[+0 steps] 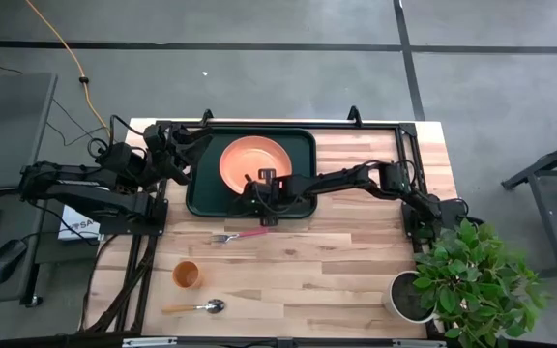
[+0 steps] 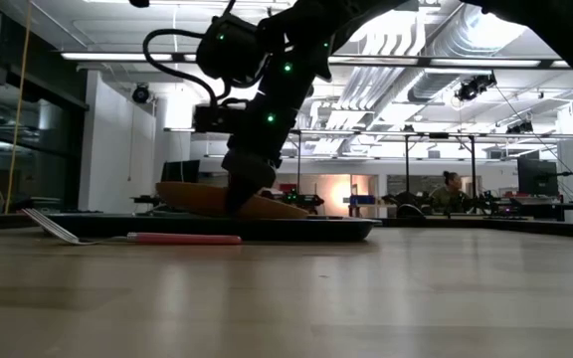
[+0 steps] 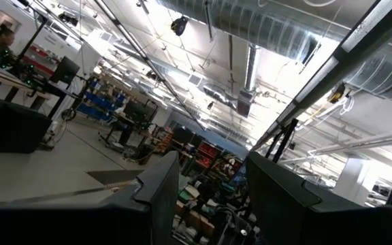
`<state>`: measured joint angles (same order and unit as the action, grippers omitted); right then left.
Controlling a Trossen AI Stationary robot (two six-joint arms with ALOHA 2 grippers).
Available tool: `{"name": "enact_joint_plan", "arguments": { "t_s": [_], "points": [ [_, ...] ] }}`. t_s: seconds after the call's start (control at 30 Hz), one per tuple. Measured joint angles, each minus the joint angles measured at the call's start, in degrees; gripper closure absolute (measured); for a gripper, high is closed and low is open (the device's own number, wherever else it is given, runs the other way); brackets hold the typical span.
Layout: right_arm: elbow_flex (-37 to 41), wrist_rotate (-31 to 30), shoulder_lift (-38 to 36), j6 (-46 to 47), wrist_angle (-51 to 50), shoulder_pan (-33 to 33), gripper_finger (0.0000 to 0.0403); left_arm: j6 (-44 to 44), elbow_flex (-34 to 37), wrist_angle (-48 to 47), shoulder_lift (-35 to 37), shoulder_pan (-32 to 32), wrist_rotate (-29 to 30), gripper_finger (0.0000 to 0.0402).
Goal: Pick and place plate/cup/fork/spoon on tray
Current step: Put the orange plate on the black serving tray, then put the orange cup on the black serving tray
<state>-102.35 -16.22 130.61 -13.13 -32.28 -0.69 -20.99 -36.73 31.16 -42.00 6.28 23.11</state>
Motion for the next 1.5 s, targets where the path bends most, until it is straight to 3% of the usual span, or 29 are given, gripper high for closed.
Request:
{"name": "enact_joint_plan", "arguments": {
  "t_s": [0.53, 0.77, 0.9, 1.07, 1.17, 1.3, 1.4, 1.5],
  "points": [
    [0.1, 0.5, -0.6, 1.8, 0.1, 0.1, 0.0274, 0.2, 0.0, 0.0, 0.0, 0.0, 0.0, 0.0245],
    [0.1, 7.2, -6.0, 3.9, -3.4, -0.5, 0.0244, 0.2, 0.0, -0.1, 0.0, 0.0, 0.0, 0.0245],
    [0.0, 12.3, -11.9, 5.1, -9.5, -1.7, 0.023, 0.2, 0.0, -0.1, 0.0, 0.0, 0.0, 0.0245],
    [0.9, 15.7, -19.4, 7.3, -25.3, -3.6, 0.0226, -0.4, 0.0, -0.6, 0.0, 0.0, -0.2, 0.0245],
    [8.8, 16.1, -26.6, 10.1, -27.7, -4.6, 0.0226, -0.7, 0.0, -2.0, 0.0, 0.0, -1.3, 0.0245],
    [28.1, 15.8, -42.3, 19.8, -21.5, -4.8, 0.0226, 0.3, 0.0, -5.6, 0.0, 0.0, -3.3, 0.0245],
    [41.9, 16.5, -54.7, 32.9, -12.0, -4.3, 0.0226, 0.6, 0.0, -9.9, 0.0, 0.0, -7.3, 0.0245],
    [52.6, 17.5, -65.2, 45.6, 4.7, -3.5, 0.0226, 0.7, 0.0, -15.6, 0.0, 0.0, -13.0, 0.0245]
  ]
}}
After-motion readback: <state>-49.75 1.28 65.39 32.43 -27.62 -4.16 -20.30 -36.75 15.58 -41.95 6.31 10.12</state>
